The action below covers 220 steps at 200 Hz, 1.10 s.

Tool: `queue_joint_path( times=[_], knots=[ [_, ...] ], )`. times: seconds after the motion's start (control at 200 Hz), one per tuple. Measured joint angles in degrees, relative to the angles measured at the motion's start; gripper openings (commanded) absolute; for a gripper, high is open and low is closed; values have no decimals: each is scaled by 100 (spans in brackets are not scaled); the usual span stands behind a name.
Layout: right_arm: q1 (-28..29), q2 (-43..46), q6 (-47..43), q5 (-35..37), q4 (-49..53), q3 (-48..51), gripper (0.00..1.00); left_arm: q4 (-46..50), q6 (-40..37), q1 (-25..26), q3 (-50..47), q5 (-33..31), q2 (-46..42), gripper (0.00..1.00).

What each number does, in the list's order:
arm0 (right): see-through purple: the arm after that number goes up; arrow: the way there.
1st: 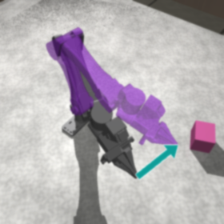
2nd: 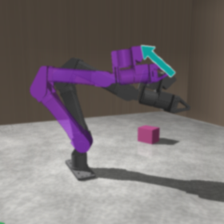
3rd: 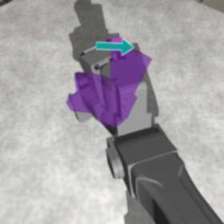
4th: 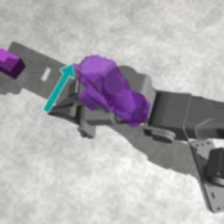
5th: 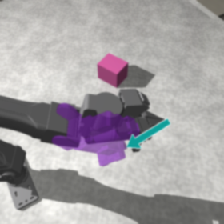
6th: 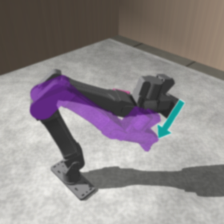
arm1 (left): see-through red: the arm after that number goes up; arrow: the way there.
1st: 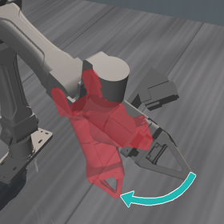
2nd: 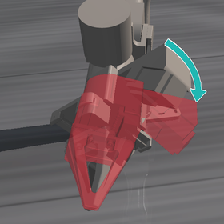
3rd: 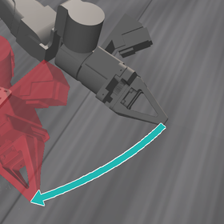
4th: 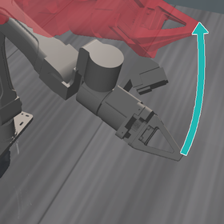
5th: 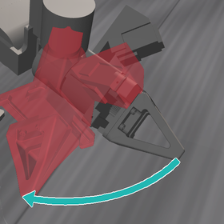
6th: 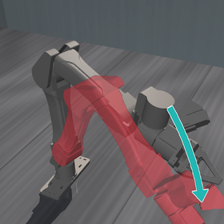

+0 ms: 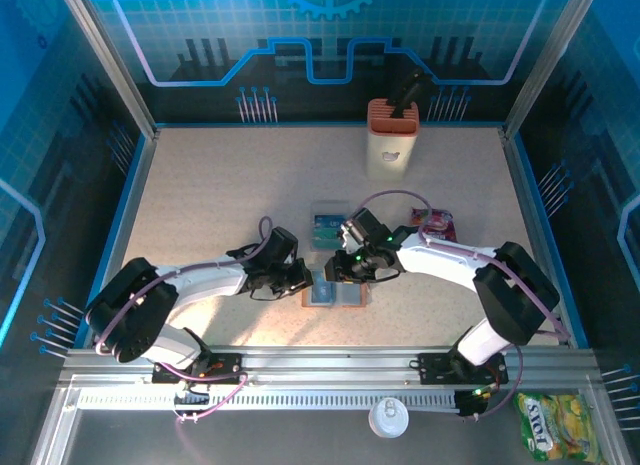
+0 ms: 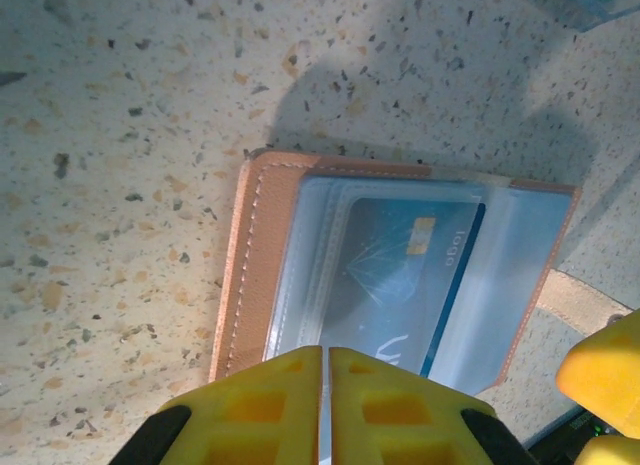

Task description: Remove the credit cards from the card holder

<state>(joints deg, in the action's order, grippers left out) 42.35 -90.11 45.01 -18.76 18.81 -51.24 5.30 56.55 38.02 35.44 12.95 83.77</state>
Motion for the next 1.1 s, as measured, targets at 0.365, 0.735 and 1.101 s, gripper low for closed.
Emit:
queue_joint_path(
  times=[0.365,0.735,1.101],
  knots=[
    [9,-260,2,-90,-94,-24,36,-210,-9,-4,-103,142,170,11],
    [13,-442,7,-151,-258,-24,35,-376,4,-4,-184,188,168,11],
    [17,-636,55,-173,-308,-24,35,-389,7,-4,-186,188,168,11]
  ],
)
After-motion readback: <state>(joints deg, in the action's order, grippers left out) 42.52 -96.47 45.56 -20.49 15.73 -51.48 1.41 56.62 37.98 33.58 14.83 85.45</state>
